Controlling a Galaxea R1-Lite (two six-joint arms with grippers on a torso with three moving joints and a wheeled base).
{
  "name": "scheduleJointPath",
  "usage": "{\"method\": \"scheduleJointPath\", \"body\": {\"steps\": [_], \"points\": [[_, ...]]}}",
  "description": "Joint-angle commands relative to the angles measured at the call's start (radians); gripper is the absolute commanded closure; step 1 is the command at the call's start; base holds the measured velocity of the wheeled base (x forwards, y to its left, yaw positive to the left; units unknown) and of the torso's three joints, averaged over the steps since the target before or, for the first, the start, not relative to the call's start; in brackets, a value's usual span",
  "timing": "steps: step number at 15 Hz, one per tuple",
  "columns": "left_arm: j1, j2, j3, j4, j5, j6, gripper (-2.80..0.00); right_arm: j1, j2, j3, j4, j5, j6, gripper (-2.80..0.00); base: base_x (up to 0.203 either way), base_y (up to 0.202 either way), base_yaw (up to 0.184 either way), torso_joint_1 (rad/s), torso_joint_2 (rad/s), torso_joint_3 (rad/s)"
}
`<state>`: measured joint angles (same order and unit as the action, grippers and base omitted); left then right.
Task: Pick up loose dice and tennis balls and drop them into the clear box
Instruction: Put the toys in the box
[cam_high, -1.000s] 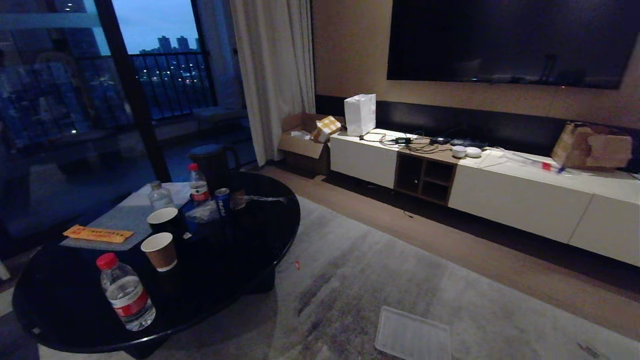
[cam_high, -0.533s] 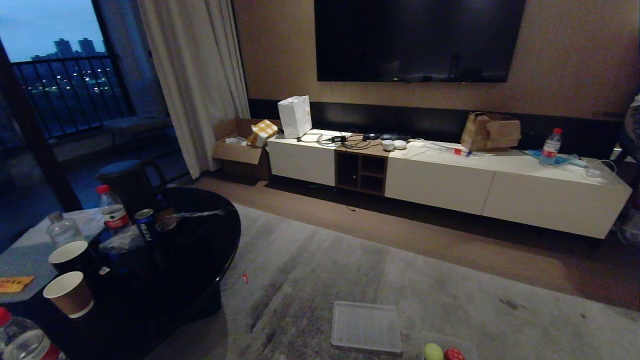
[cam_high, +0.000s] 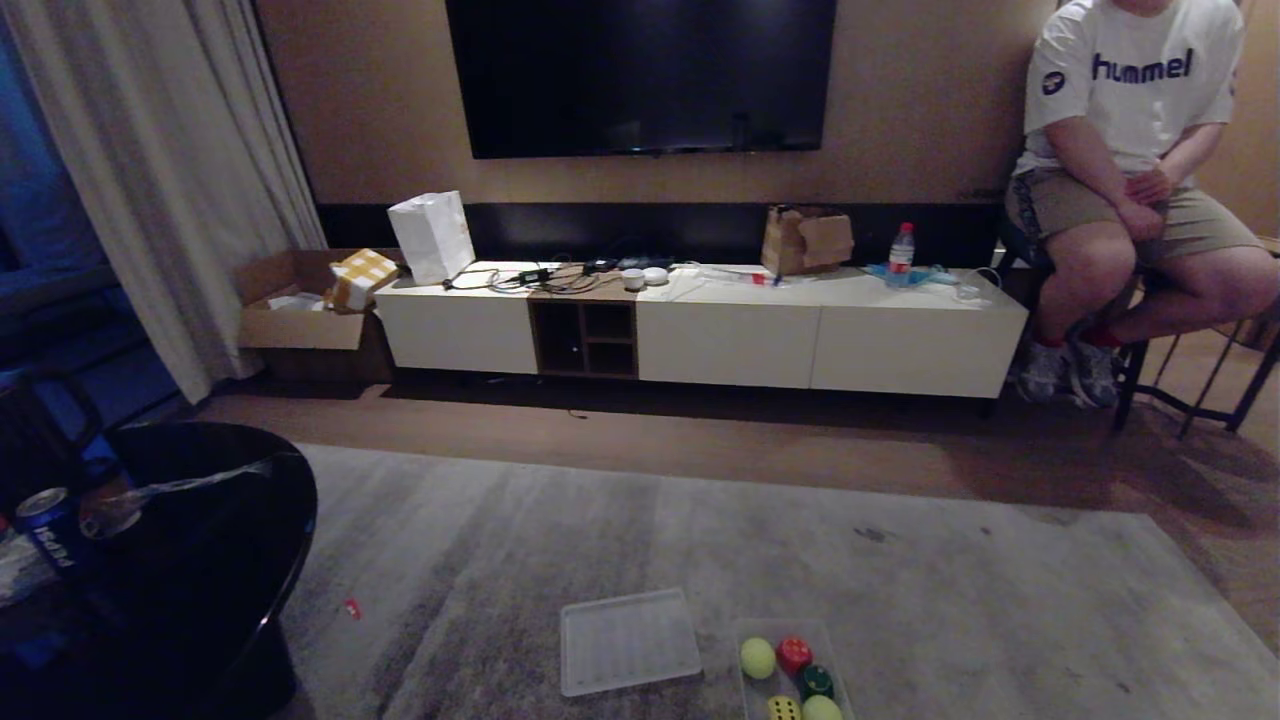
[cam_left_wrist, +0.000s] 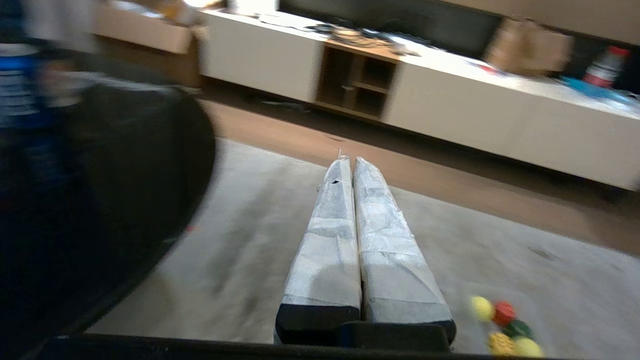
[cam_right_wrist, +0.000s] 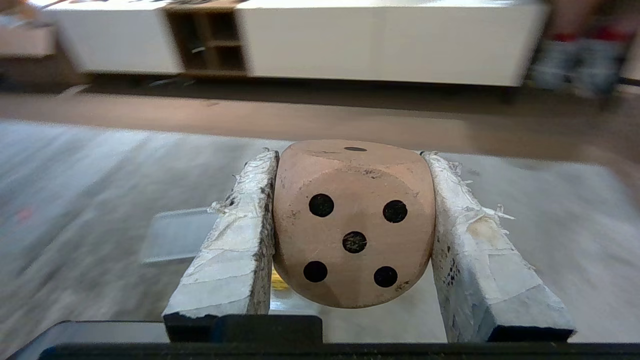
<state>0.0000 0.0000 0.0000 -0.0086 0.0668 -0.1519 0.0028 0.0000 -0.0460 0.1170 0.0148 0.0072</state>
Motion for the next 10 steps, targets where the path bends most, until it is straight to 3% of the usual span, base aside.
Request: {"method": "scheduleJointPath", "body": {"steps": [1, 6, 10], "points": [[0.0, 0.002, 0.0, -0.001, -0.001, 0.0, 0.0, 0.0, 0.002, 0.0, 0.0, -0.001, 0.0, 0.0, 0.003, 0.011, -0.163, -0.021, 0.07, 0.043], [0.0, 0.002, 0.0, -0.001, 0.001, 0.0, 0.0, 0.0, 0.002, 0.0, 0.0, 0.001, 0.0, 0.0, 0.0, 0.006, -0.15, -0.007, 0.02, 0.02], [0.0, 0.002, 0.0, -0.001, 0.001, 0.0, 0.0, 0.0, 0.002, 0.0, 0.0, 0.001, 0.002, 0.0, 0.0, 0.0, -0.016, 0.0, 0.0, 0.001]]}}
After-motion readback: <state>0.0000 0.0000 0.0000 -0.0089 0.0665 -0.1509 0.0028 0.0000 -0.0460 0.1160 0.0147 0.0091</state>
